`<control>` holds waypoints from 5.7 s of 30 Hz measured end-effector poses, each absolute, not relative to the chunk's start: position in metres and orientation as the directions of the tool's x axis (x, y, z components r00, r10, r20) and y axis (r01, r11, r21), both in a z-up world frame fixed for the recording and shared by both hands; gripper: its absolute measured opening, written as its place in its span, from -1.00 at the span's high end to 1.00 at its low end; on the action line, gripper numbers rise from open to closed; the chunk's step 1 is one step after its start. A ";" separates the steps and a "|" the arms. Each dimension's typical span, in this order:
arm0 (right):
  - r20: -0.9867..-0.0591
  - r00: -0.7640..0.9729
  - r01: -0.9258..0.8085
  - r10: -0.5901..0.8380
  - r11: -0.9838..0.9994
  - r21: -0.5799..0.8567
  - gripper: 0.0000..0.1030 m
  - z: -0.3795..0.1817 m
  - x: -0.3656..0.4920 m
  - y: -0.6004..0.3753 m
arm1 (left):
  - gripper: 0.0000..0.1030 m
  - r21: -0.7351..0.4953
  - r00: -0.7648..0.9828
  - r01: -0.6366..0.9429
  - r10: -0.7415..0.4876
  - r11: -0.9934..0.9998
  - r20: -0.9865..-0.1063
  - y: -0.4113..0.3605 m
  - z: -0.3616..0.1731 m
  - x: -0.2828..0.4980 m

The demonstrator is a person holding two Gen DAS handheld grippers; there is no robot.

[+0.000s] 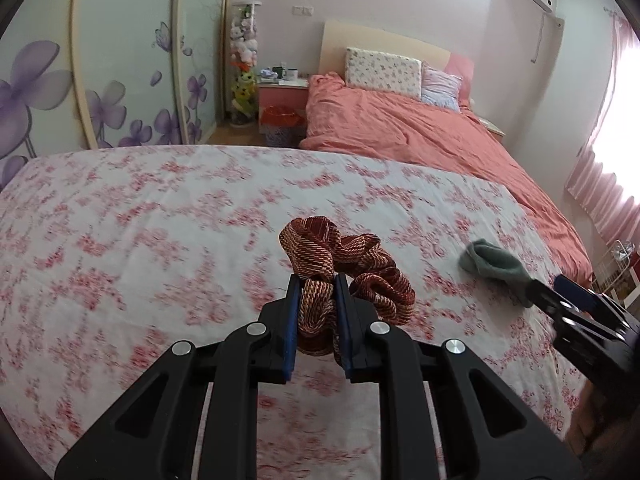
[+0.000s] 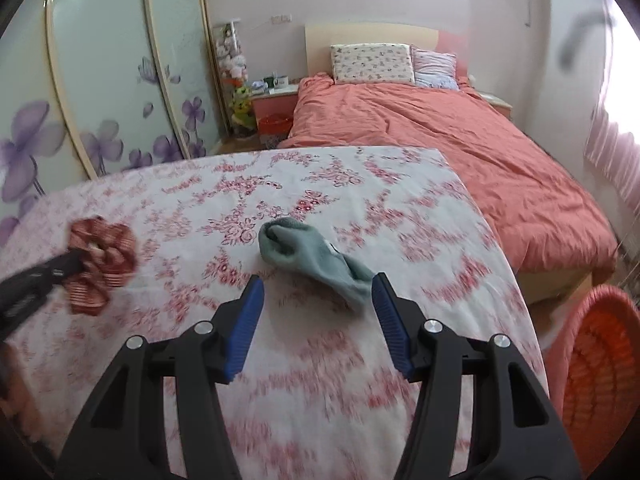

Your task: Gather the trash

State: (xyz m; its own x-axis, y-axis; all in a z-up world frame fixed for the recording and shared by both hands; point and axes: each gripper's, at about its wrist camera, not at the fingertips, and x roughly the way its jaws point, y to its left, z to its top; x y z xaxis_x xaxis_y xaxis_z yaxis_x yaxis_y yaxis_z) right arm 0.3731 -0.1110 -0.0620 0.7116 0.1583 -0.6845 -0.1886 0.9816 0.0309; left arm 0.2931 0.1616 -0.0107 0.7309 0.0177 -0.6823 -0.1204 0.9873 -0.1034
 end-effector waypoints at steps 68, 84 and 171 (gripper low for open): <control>-0.412 0.892 0.307 -0.187 0.919 0.247 0.89 0.038 0.097 -0.370 | 0.68 -0.170 0.685 0.451 -0.461 0.876 -0.564 -0.096 0.049 0.155; -0.426 0.879 0.364 -0.214 0.879 0.309 0.89 0.005 0.125 -0.424 | 0.67 -0.185 0.599 0.554 -0.543 0.812 -0.588 -0.181 0.020 0.183; -0.400 0.777 0.491 -0.487 0.865 -0.101 -0.92 -0.003 -0.082 -0.213 | -0.95 0.010 0.881 -0.084 0.078 0.996 -0.467 0.050 0.012 -0.047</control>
State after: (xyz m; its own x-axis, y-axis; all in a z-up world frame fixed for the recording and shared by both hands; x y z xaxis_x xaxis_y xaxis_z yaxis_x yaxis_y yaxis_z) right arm -0.0820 -0.2127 -0.0035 0.7766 -0.4871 -0.3996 0.4908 0.8654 -0.1008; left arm -0.0472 0.0500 0.0116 0.8805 0.0785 -0.4674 -0.0836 0.9965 0.0099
